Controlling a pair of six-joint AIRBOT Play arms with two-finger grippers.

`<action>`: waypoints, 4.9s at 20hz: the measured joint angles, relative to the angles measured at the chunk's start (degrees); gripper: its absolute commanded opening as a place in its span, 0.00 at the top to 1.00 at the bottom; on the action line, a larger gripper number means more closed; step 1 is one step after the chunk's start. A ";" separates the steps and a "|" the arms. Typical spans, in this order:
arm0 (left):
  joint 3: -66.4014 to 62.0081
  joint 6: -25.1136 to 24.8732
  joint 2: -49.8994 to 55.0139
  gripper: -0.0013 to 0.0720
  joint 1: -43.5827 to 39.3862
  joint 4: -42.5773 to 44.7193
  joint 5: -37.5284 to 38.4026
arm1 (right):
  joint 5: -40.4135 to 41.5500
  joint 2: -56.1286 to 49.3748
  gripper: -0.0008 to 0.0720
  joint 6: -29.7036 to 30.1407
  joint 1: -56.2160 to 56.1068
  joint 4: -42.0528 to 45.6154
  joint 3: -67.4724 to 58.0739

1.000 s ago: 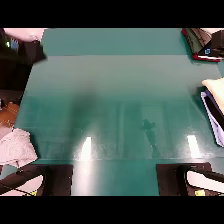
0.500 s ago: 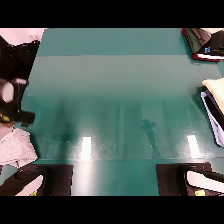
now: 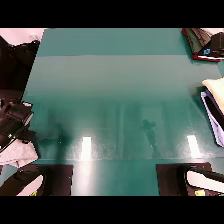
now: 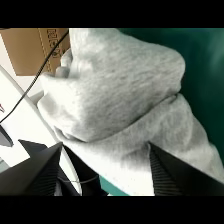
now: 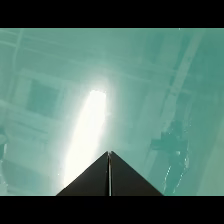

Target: Fold the shirts.

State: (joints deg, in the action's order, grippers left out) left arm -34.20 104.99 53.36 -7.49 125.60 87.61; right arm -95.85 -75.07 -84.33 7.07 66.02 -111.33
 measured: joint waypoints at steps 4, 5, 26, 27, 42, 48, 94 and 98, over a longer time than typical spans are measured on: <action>1.33 0.76 -0.04 0.95 0.00 0.55 -1.97 | -0.39 0.00 0.97 0.00 0.00 -0.02 0.00; 0.92 0.55 -0.04 0.95 0.00 0.50 -1.90 | -0.44 0.00 0.97 0.00 -0.02 -0.02 0.00; -63.10 -22.88 9.51 0.95 -8.15 -67.56 -3.93 | 1.81 0.00 0.97 0.00 0.00 0.00 0.00; -63.28 -23.89 12.17 0.95 -10.08 -68.26 -4.15 | 1.81 0.00 0.97 0.00 0.00 0.00 0.00; -53.68 -27.87 27.65 0.30 -3.91 -57.13 -2.12 | 0.52 0.00 0.97 -0.04 0.00 0.00 0.00; -32.87 -29.35 27.61 0.29 -0.15 -56.78 -11.08 | 0.15 0.00 0.97 -0.07 -0.02 0.00 0.00; -63.12 -27.67 6.36 0.95 0.52 -67.58 -9.07 | 34.16 18.05 0.97 5.70 -25.18 -18.05 36.81; -81.79 -25.18 6.05 0.95 0.52 -68.04 -6.71 | 32.68 24.74 0.97 5.03 -19.30 -18.03 26.99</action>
State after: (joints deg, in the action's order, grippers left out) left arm -115.98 79.81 59.42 -6.96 57.56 80.90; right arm -63.18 -50.33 -79.31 -12.23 47.99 -84.33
